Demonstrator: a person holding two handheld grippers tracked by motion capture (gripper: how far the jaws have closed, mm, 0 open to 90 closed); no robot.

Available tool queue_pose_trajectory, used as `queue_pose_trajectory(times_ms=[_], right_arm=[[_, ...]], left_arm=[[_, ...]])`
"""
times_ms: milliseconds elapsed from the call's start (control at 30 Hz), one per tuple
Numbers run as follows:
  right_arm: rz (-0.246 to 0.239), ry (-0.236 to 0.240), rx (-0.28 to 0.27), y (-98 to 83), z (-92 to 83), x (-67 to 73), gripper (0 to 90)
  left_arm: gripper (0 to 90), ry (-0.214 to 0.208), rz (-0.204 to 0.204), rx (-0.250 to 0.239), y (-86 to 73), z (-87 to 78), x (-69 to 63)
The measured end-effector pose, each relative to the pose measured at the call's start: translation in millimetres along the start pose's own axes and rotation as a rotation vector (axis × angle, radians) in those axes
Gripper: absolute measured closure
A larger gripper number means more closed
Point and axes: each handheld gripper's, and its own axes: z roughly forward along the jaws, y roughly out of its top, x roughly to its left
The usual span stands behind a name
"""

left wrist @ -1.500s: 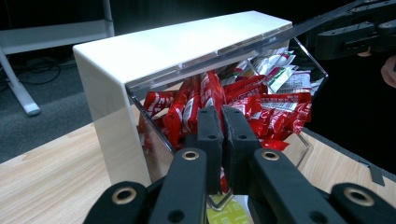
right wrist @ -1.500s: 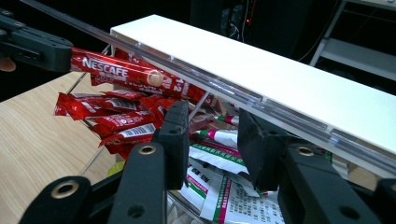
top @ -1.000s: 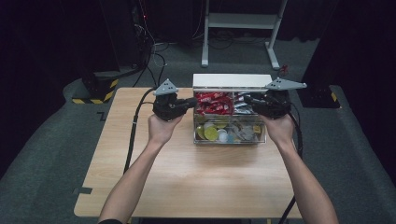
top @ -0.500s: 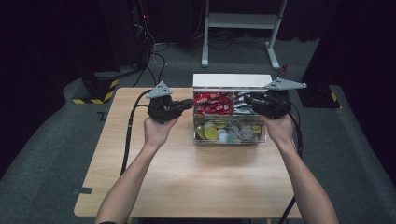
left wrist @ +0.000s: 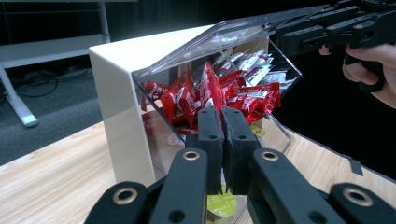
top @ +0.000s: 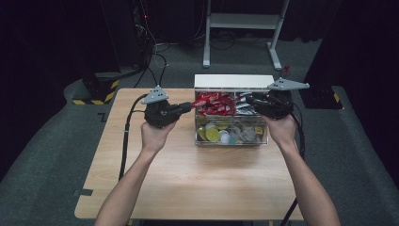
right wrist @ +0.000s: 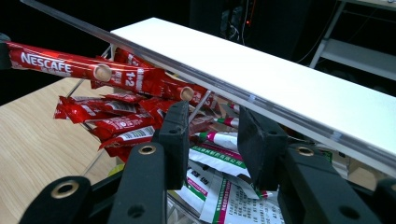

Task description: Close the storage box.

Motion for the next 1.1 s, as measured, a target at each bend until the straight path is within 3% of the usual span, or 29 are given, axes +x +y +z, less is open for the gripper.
queue_pose_trajectory(times_ms=[1100], right_arm=[[0.002, -0.001, 0.004, 0.7, 0.0, 0.0, 63.8]], left_arm=[[87.2, 0.017, -0.007, -0.041, -7.7, -41.1, 7.9]])
